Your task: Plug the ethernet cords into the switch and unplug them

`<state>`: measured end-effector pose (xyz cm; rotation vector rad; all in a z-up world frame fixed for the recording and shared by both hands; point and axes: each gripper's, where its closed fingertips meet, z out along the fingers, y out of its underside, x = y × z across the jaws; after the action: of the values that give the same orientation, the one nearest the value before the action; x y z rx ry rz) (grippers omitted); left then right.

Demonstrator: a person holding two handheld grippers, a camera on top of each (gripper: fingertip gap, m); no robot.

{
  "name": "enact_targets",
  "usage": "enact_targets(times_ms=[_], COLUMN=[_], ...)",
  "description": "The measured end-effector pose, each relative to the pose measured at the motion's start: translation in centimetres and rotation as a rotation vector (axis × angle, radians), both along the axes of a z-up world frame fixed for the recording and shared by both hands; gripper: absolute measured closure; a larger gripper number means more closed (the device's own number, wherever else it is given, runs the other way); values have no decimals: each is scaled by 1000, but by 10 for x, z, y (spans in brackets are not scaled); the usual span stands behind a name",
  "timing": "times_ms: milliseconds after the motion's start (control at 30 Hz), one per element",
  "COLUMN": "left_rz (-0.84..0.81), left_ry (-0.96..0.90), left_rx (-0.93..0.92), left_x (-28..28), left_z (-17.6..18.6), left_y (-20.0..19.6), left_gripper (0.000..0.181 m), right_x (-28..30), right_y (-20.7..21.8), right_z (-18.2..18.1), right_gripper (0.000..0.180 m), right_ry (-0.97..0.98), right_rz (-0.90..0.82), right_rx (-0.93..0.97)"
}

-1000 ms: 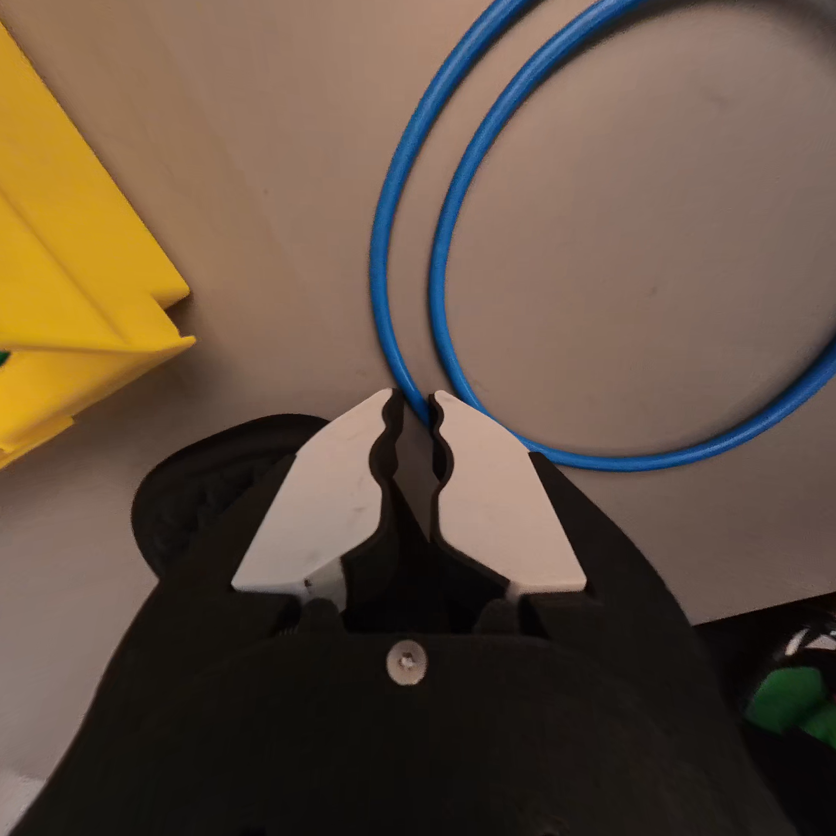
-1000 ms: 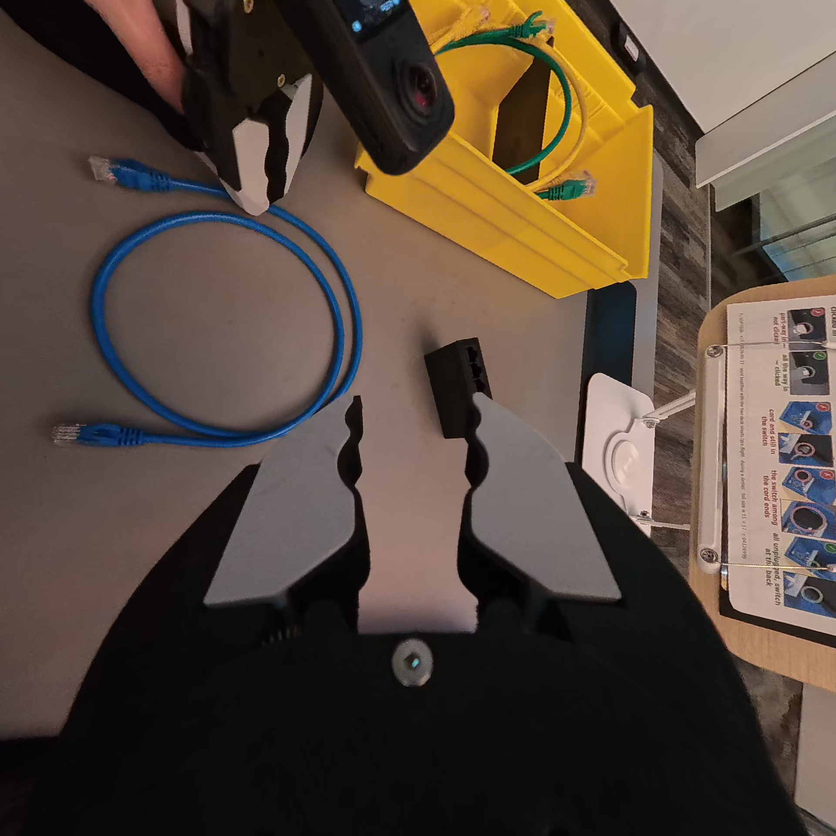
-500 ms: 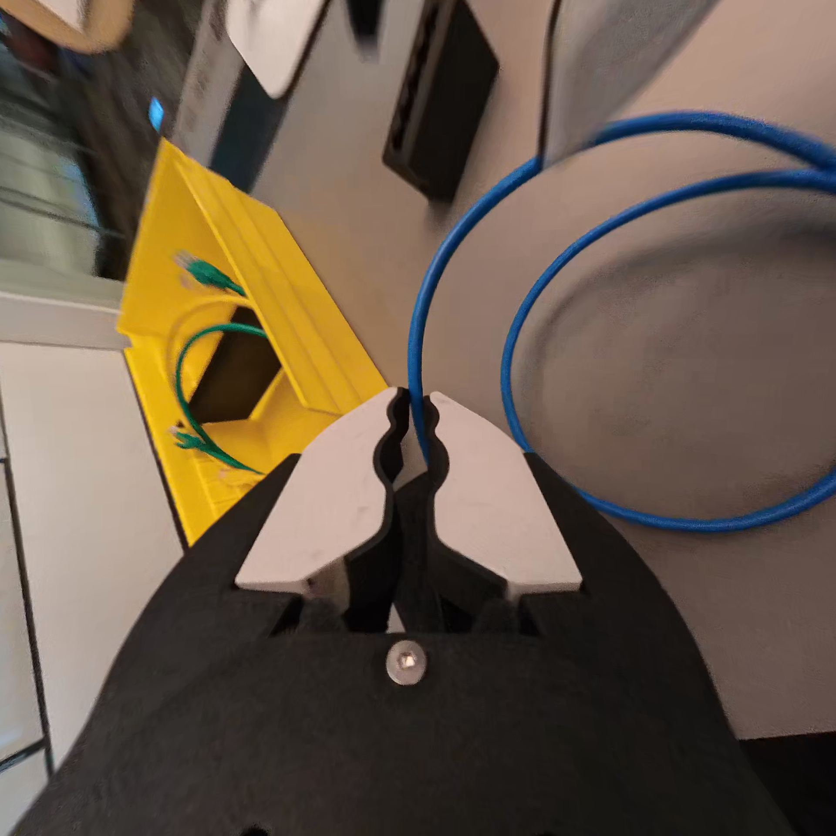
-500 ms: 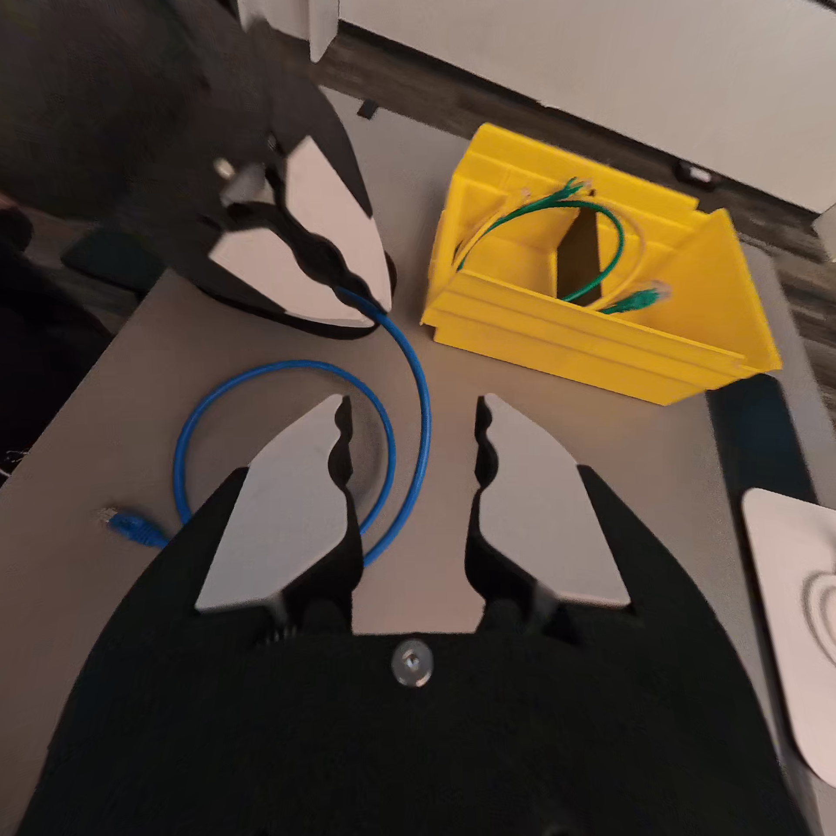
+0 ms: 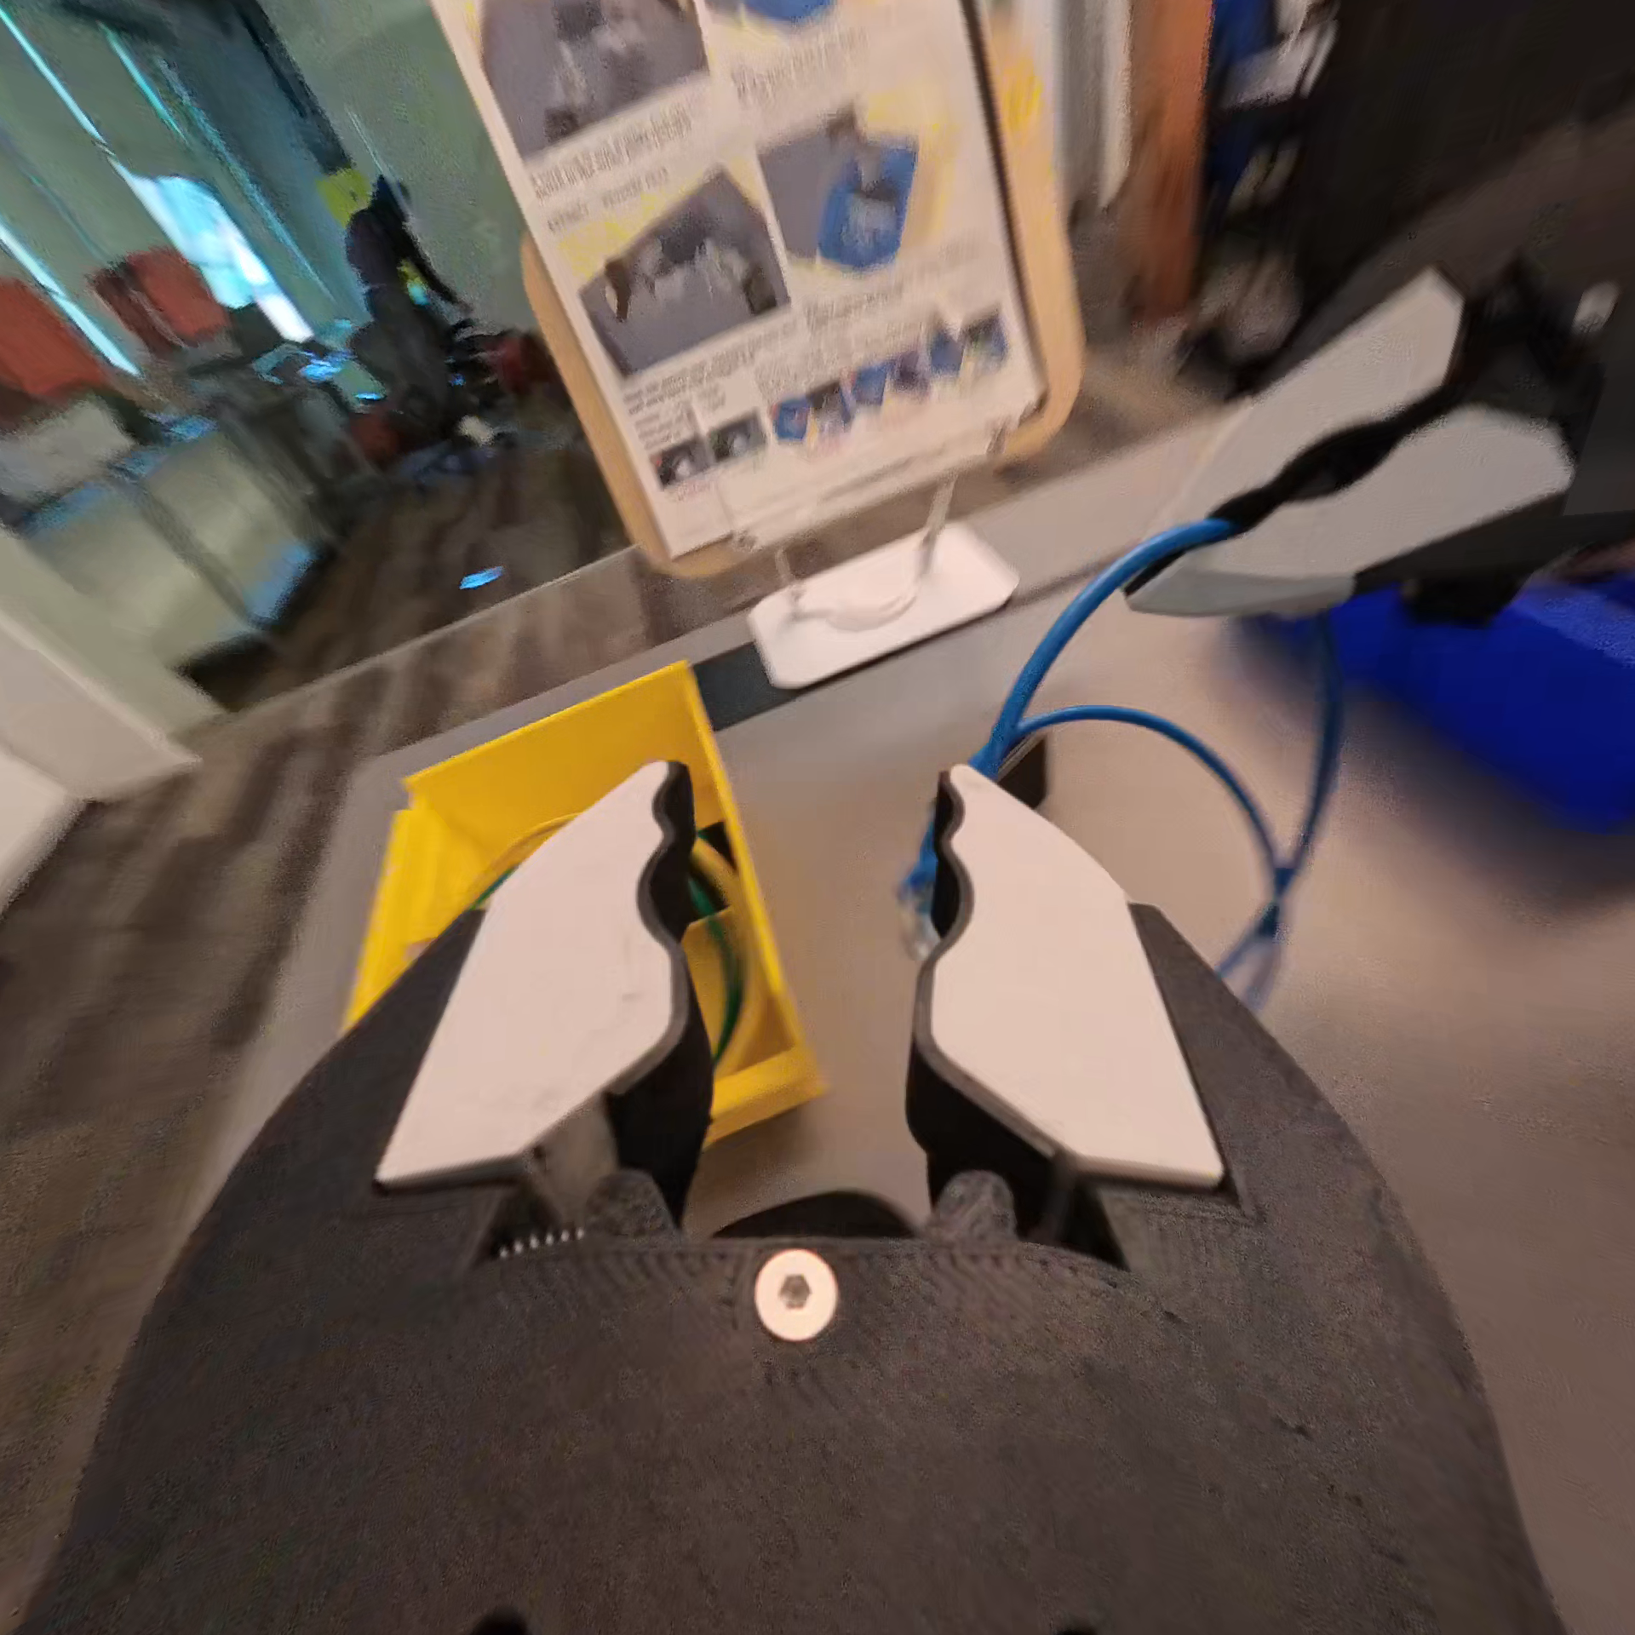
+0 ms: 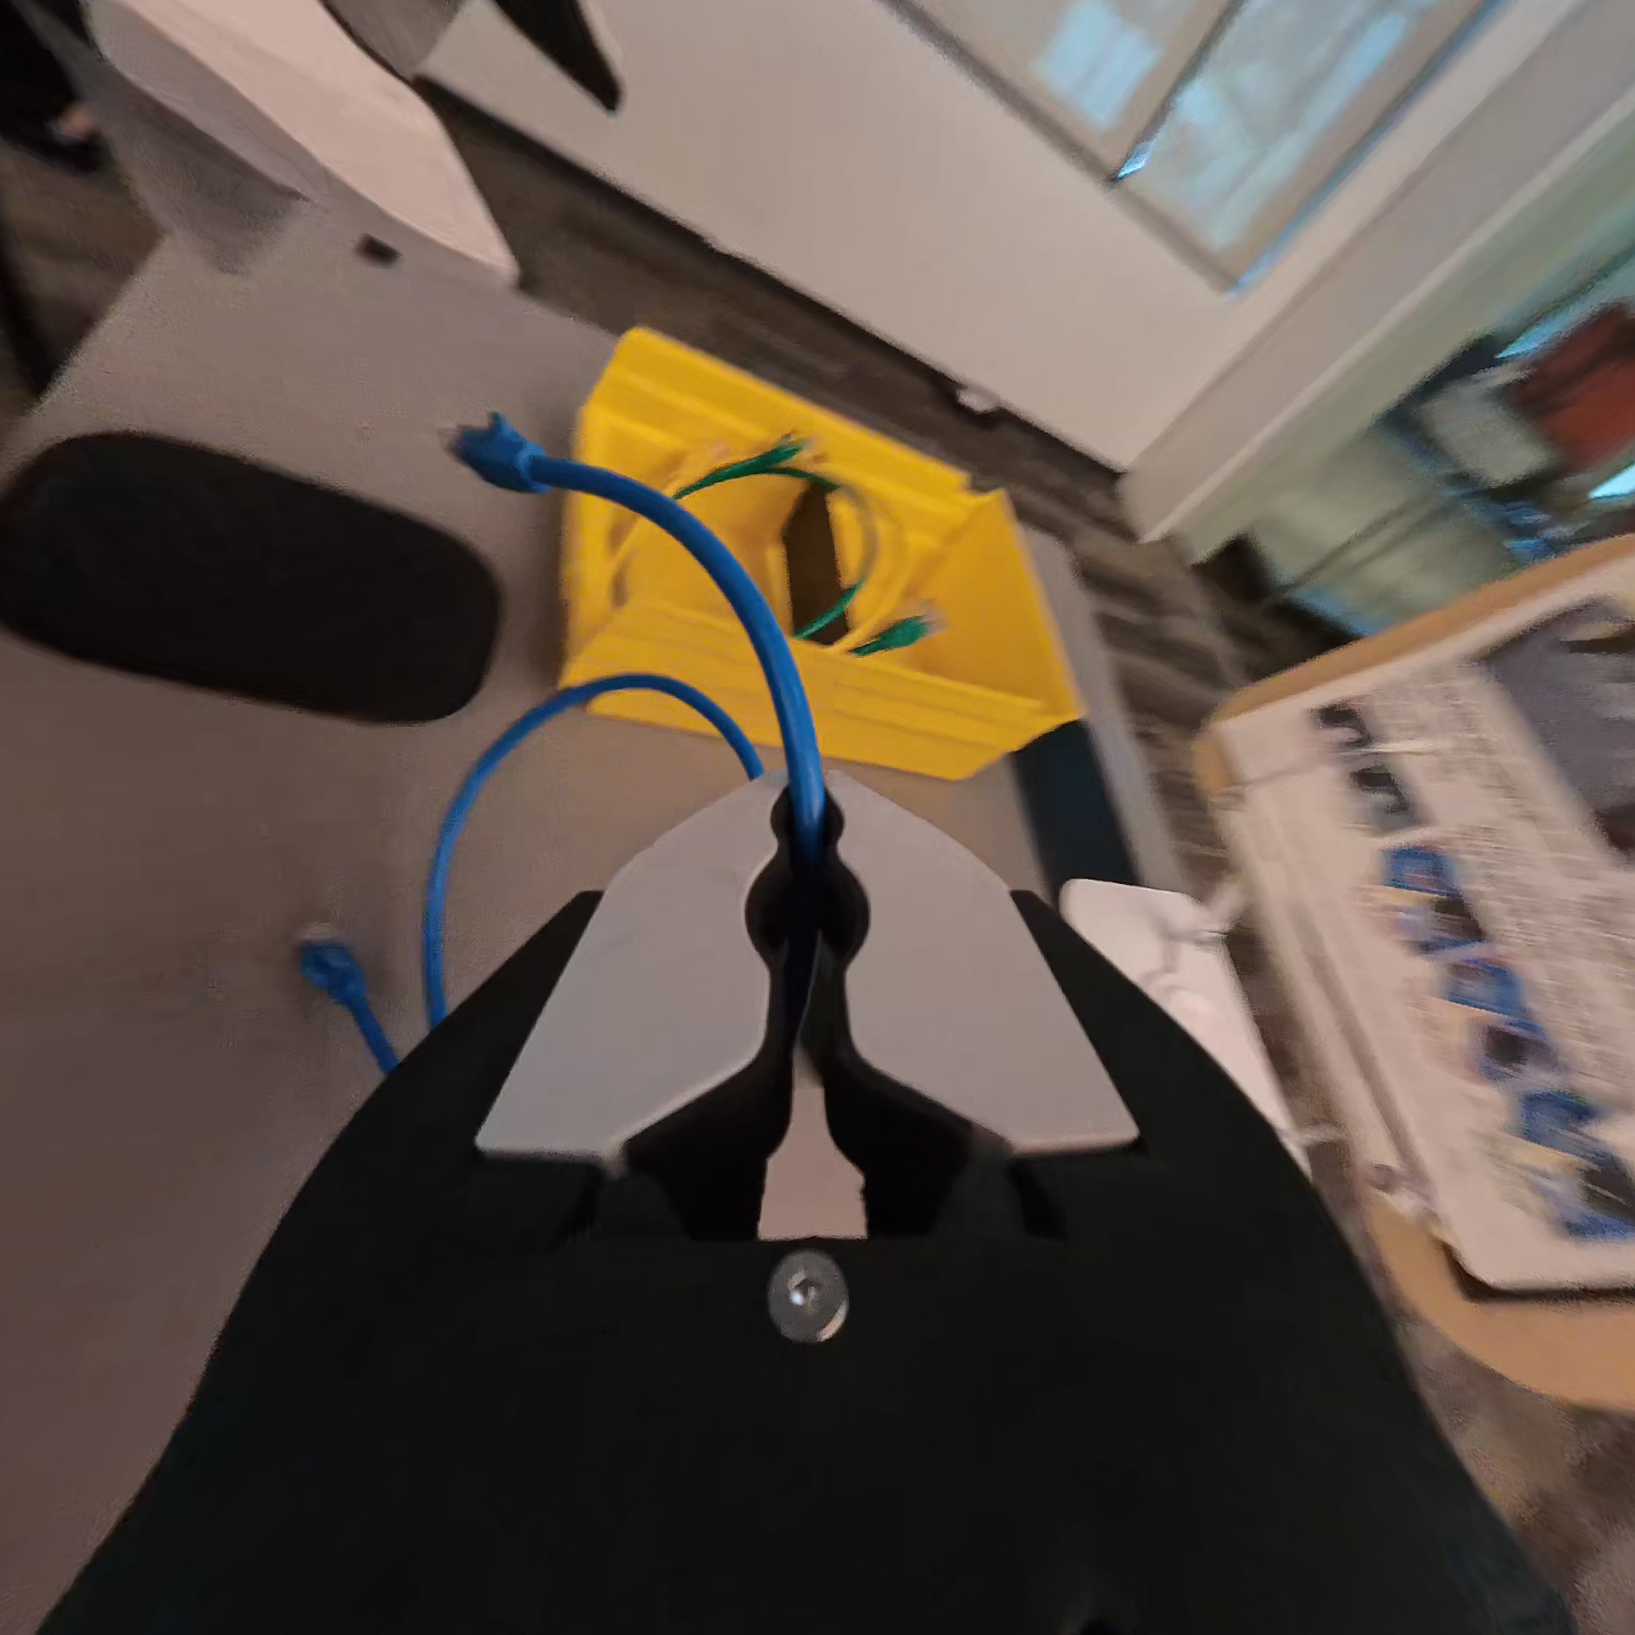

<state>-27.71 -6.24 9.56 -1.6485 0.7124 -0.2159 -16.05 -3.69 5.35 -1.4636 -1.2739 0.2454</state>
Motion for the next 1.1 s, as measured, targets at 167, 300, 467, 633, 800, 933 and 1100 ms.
enact_targets(times_ms=[167,300,467,633,800,933,1100], left_rz=[-377,-679,-918,-1122,-1047,-1052,-1045], left_ry=[-589,-852,-1126,-1240,-1170,-1164,-1168], left_rx=[-169,-321,-387,-324,-179,-175,-200], left_x=[-7,22,50,55,55,51,55], left_z=[29,31,60,91,96,100,103], left_y=[-21,-38,-27,-33,-29,-24,-18], left_gripper=[133,134,136,131,152,147,144], right_x=[29,44,43,34,29,28,31], right_y=[-12,-27,-43,-50,-51,-52,-54], right_z=[76,116,133,132,131,132,134], right_gripper=[179,178,179,179,179,179,179], right_ry=[173,288,296,300,315,335,347], right_rz=[-180,-282,-324,-322,-292,-273,-271], right_rx=[224,403,546,538,517,495,491])
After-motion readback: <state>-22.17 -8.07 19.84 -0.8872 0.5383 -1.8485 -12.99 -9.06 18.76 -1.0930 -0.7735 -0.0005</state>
